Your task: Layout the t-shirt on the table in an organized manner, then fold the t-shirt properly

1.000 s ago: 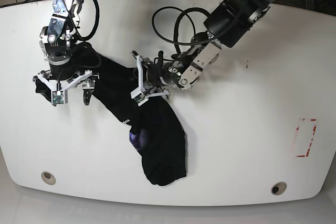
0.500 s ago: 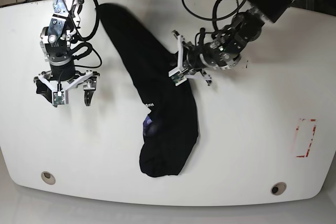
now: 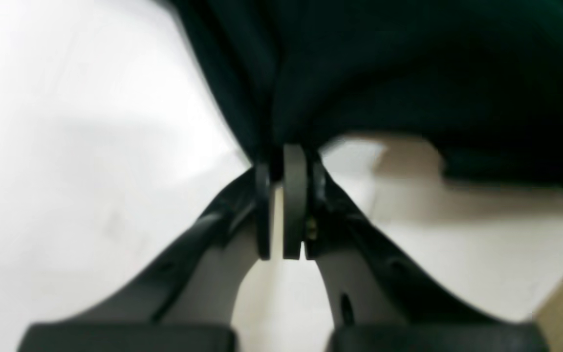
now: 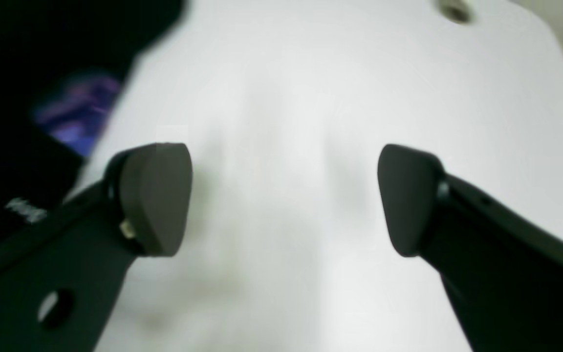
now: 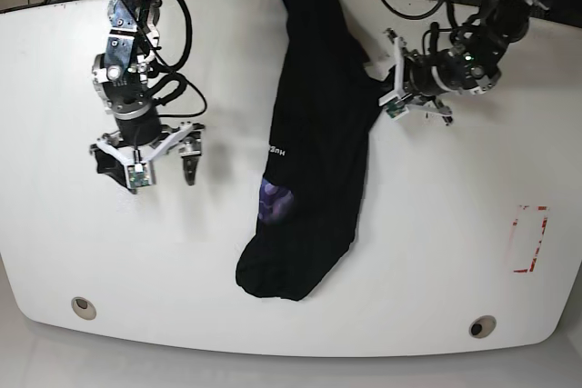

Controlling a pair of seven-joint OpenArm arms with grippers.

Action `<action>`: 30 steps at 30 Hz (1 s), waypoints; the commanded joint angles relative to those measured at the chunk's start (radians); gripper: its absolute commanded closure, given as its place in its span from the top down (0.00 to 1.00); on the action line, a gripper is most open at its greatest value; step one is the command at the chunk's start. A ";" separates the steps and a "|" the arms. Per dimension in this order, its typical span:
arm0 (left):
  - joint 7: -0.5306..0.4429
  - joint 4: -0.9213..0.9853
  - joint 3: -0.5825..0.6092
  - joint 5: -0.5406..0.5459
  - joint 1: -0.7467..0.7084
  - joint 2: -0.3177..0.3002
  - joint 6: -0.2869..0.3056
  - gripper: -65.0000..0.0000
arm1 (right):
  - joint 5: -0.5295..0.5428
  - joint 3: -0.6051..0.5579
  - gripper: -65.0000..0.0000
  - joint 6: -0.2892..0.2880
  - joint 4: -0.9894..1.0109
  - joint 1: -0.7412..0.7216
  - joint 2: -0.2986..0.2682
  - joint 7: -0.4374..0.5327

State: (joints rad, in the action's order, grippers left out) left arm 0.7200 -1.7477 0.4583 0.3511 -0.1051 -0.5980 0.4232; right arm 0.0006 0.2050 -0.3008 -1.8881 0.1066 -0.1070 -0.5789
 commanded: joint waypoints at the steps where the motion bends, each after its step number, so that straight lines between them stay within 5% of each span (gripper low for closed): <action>1: -0.012 -0.025 -0.071 0.004 -0.025 -0.015 0.042 0.00 | -0.003 -0.032 0.88 0.005 0.011 -0.049 0.000 0.029; 6: -0.006 -0.010 -0.269 -0.001 -0.095 -0.012 0.142 0.01 | -0.003 -0.066 0.88 0.005 0.104 -0.143 0.042 0.029; 13: -0.004 0.048 -0.448 -0.001 -0.133 -0.017 0.202 0.01 | -0.003 -0.066 0.88 0.005 0.296 -0.298 0.072 0.029; 25: -0.003 0.036 -0.614 0.007 -0.201 -0.004 0.275 0.01 | -0.001 -0.068 0.88 0.005 0.678 -0.549 0.092 0.036; 30: 0.040 -0.084 -0.614 0.018 -0.215 0.076 0.275 0.02 | -0.001 -0.065 0.88 0.005 0.755 -0.608 0.092 0.036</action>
State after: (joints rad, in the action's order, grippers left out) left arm 0.7635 -1.7737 -0.1520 0.3462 -0.3252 -0.5373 0.6933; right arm -0.0044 0.1364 -0.2932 -1.1255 -0.4561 -0.0067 -0.5701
